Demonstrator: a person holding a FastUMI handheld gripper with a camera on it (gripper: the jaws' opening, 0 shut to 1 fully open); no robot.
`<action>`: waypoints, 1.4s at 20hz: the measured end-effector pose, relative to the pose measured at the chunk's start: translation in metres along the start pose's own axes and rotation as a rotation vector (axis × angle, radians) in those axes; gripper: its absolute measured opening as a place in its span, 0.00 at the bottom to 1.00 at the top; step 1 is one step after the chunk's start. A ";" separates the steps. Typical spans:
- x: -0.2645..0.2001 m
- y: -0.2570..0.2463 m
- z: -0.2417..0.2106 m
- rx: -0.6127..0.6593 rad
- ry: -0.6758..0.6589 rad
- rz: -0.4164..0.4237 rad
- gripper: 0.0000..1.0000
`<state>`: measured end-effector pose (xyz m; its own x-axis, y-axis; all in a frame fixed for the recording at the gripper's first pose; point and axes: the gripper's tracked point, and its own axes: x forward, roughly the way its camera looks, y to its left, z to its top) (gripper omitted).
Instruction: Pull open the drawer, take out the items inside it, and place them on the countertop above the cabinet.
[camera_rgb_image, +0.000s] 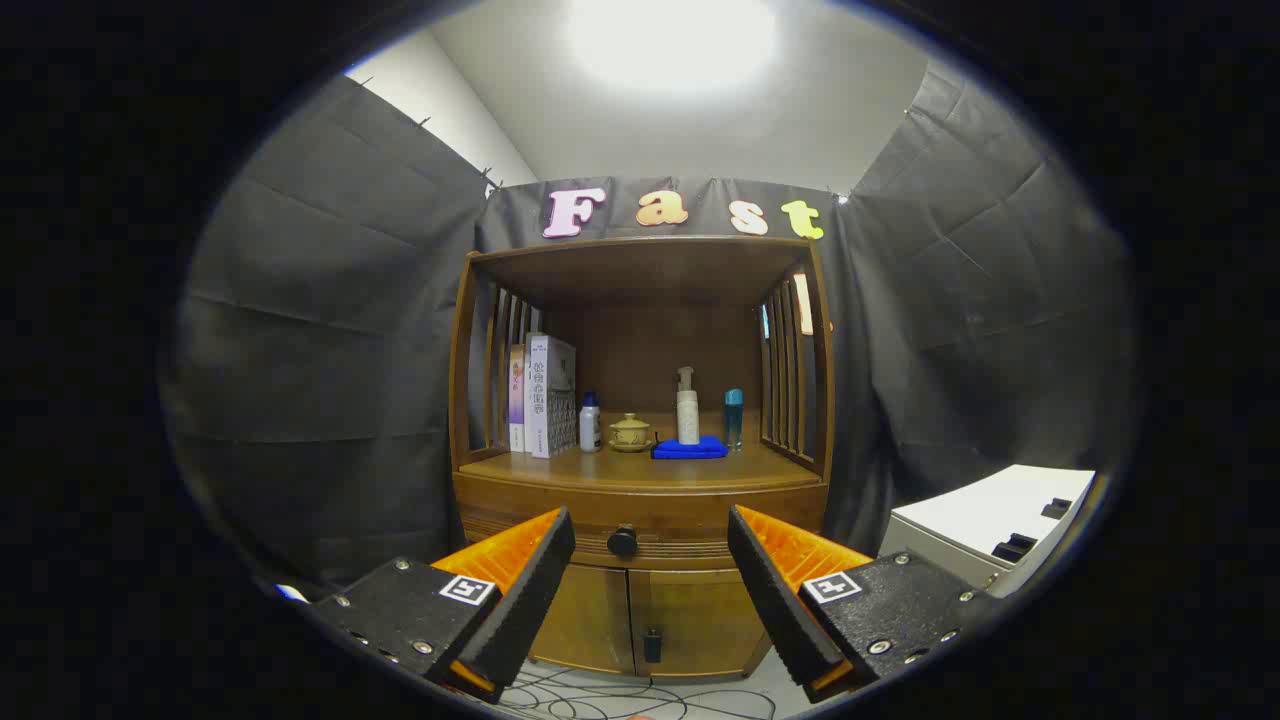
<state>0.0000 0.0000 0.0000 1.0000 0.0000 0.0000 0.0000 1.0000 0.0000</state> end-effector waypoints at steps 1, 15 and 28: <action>0.000 -0.001 0.001 0.002 -0.001 -0.003 0.96; -0.002 -0.006 -0.001 -0.002 0.006 -0.012 0.96; 0.047 -0.010 0.015 0.040 -0.023 -0.050 0.96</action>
<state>0.0466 -0.0100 0.0151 0.9985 -0.0502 0.0215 0.0493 0.9979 0.0409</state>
